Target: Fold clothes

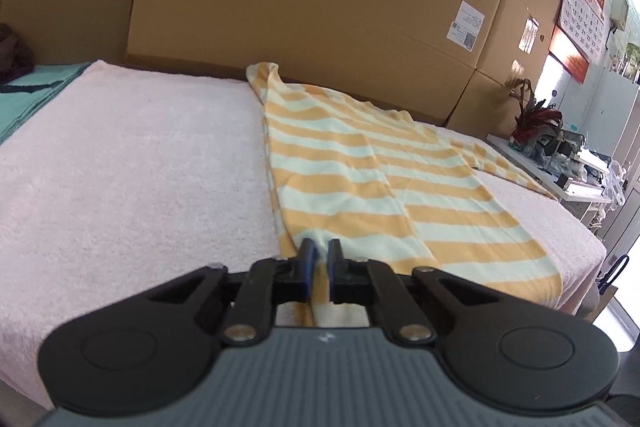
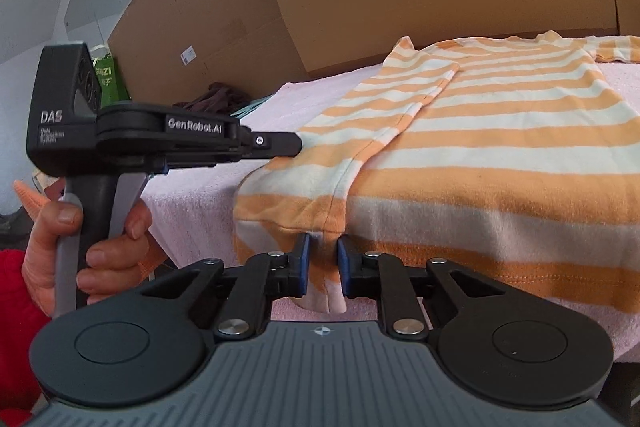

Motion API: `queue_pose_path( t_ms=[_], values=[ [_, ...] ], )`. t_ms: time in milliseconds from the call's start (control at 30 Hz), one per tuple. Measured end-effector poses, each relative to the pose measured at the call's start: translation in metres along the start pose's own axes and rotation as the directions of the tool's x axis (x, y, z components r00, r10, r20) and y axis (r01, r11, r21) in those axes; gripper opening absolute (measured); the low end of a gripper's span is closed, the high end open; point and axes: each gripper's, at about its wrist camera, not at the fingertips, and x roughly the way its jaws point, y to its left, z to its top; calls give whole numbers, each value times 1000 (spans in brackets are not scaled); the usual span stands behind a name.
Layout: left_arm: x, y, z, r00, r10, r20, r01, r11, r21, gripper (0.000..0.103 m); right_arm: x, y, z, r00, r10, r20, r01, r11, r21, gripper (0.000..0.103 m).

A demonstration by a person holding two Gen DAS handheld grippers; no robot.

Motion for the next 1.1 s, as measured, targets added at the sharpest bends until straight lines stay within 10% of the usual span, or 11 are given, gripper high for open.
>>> queue_pose_path(
  t_ms=[200, 333, 400, 567, 1100],
  values=[
    [0, 10, 15, 1000, 7, -10, -7, 1000, -5, 2, -16, -2, 7, 998, -24, 56, 26, 999, -45, 32],
    [12, 14, 24, 1000, 8, -28, -7, 1000, 7, 41, -28, -12, 34, 988, -55, 142, 58, 998, -17, 32],
    [23, 15, 28, 999, 2, -43, -2, 1000, 14, 43, -16, -22, 50, 985, -117, 128, 116, 993, 16, 32],
    [45, 13, 33, 996, 18, -82, -15, 999, 38, 3, 22, -50, 77, 988, -147, 53, 139, 980, 142, 32],
    [82, 41, 62, 995, -45, -87, 43, 999, -23, 0, 76, -69, 106, 994, -106, 16, 101, 974, 205, 2]
  ],
)
